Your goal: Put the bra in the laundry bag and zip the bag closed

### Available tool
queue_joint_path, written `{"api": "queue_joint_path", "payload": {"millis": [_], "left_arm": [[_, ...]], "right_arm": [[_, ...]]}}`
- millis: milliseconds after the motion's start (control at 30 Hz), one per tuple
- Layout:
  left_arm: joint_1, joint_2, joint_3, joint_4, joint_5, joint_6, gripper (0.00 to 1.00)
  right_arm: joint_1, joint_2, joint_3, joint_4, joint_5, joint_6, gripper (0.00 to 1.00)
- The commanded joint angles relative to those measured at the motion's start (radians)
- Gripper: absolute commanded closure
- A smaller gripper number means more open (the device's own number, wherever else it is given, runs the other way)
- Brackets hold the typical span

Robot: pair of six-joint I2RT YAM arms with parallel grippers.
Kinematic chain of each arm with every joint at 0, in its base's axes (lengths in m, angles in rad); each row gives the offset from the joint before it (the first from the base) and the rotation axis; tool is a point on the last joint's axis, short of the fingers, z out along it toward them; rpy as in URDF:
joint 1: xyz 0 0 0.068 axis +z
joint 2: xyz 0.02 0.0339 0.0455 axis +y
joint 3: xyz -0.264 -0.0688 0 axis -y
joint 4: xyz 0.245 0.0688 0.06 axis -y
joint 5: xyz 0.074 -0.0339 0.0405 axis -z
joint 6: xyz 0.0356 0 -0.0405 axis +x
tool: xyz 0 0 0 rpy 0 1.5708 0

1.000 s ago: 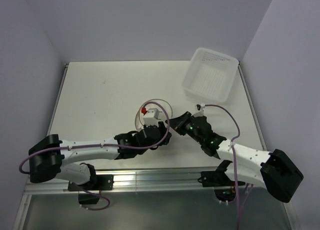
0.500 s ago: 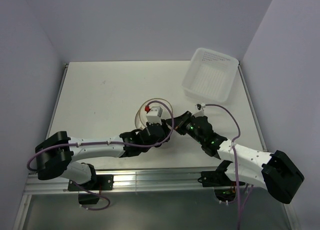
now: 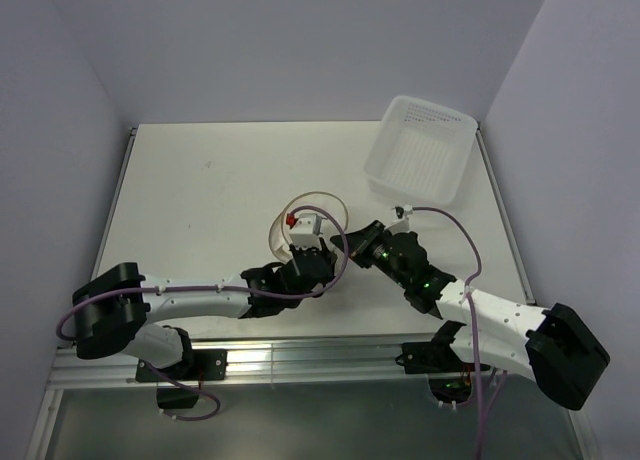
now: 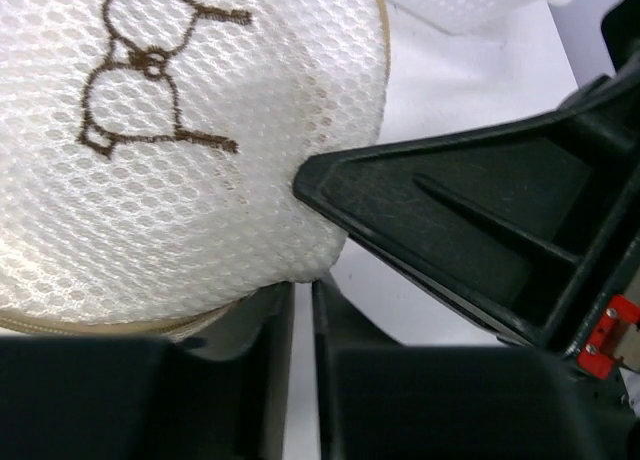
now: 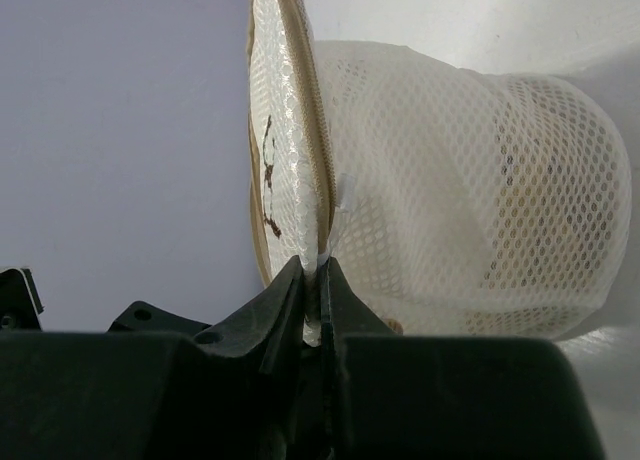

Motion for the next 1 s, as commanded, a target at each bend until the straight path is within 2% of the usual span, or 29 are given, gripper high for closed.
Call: {"api": "queue_joint_path", "payload": {"millis": [0, 67, 100, 300, 467, 633, 967], "left_arm": [[0.004, 0.003, 0.013, 0.100, -0.116, 0.024, 0.87], [0.001, -0.006, 0.012, 0.086, -0.136, 0.028, 0.98], [-0.001, -0.012, 0.009, 0.080, -0.141, 0.028, 1.00], [-0.004, -0.089, -0.040, 0.016, -0.139, 0.018, 1.00], [-0.005, -0.192, -0.139, -0.055, -0.122, -0.016, 1.00], [-0.007, -0.299, -0.208, -0.136, -0.104, -0.038, 1.00], [-0.007, -0.531, -0.277, -0.394, -0.168, -0.113, 1.00]], "right_arm": [[0.025, -0.036, 0.023, -0.022, -0.069, -0.008, 1.00], [0.025, -0.045, 0.025, -0.030, -0.064, -0.014, 1.00], [0.026, -0.050, 0.028, -0.039, -0.064, -0.018, 1.00], [-0.003, -0.044, 0.042, -0.063, -0.096, -0.060, 1.00], [-0.096, 0.010, 0.086, -0.085, -0.240, -0.156, 1.00], [-0.147, 0.073, 0.134, -0.112, -0.314, -0.239, 1.00], [-0.218, 0.246, 0.350, -0.301, -0.473, -0.475, 1.00]]}}
